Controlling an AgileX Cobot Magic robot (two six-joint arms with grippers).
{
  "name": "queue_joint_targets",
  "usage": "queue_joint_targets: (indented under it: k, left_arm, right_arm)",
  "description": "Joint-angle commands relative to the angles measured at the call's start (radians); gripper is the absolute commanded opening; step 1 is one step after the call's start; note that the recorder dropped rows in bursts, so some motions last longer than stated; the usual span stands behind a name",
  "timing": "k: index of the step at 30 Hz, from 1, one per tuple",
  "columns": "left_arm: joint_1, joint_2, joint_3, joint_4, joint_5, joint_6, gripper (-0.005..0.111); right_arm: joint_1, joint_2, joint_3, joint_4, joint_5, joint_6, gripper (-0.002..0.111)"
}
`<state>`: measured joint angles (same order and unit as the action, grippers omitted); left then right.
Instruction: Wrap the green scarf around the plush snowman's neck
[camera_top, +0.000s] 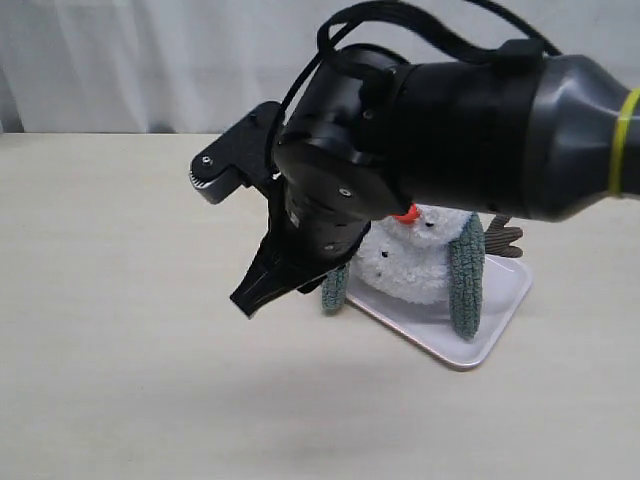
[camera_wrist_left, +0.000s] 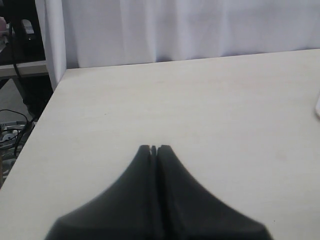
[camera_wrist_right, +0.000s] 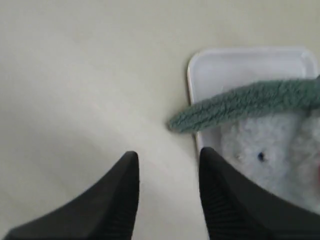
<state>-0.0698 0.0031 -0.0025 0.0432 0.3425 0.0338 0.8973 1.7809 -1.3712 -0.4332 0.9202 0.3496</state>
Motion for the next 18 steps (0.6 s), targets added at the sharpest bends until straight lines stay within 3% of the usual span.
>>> queue_joint_targets:
  k: [1,7,18]
  left_arm:
    - [-0.007,-0.003,0.003,-0.003,-0.012,0.004,0.000]
    - [-0.007,-0.003,0.003,-0.003,-0.012,0.004,0.000]
    - [-0.007,-0.003,0.003,-0.003,-0.012,0.004,0.000]
  right_arm:
    - [-0.016,0.057,0.000,0.089,0.000,0.081,0.041]
    - [-0.026,0.121,0.001,0.033,-0.033,0.220,0.060]
    - [-0.106,0.239,0.002,0.025,-0.152,0.342,0.059]
